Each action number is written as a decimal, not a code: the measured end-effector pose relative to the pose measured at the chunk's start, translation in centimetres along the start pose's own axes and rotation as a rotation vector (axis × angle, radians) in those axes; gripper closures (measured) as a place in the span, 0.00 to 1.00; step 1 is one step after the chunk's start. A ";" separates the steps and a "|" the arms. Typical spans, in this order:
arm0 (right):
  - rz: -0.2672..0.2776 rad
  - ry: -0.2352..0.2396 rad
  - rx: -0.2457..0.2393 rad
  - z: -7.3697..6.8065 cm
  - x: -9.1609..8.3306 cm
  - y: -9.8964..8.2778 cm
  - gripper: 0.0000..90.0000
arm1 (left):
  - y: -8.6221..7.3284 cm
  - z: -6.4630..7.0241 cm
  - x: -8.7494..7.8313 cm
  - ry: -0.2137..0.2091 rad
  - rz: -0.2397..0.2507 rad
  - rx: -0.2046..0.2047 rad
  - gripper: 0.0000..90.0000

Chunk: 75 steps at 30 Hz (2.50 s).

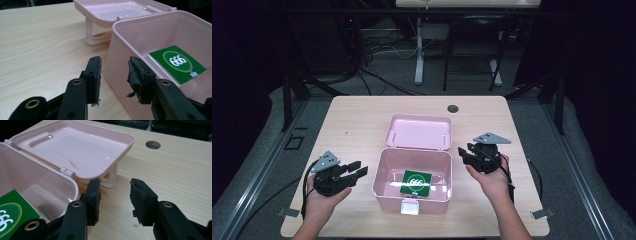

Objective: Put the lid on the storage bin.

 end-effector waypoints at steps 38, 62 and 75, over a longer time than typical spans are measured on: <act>-0.141 0.073 0.106 1.4 2.8 4.5 0.67 | -0.7 4.1 0.4 -0.095 -0.084 0.062 0.85; -0.276 -0.008 0.234 2.7 10.7 5.1 0.72 | -0.8 4.2 0.3 -0.091 -0.080 0.070 0.84; -0.293 0.004 0.277 3.1 12.0 4.8 0.86 | -0.9 4.3 0.3 -0.080 -0.080 0.063 0.84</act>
Point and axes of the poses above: each handheld gripper's, and its own axes: x roughly forward along the jaws, y roughly out of its top, z roughly to its right, the point moved 7 cm from there along x, roughly forward along the jaws, and after that the axes turned 4 degrees about -x, right-handed, at the moved point
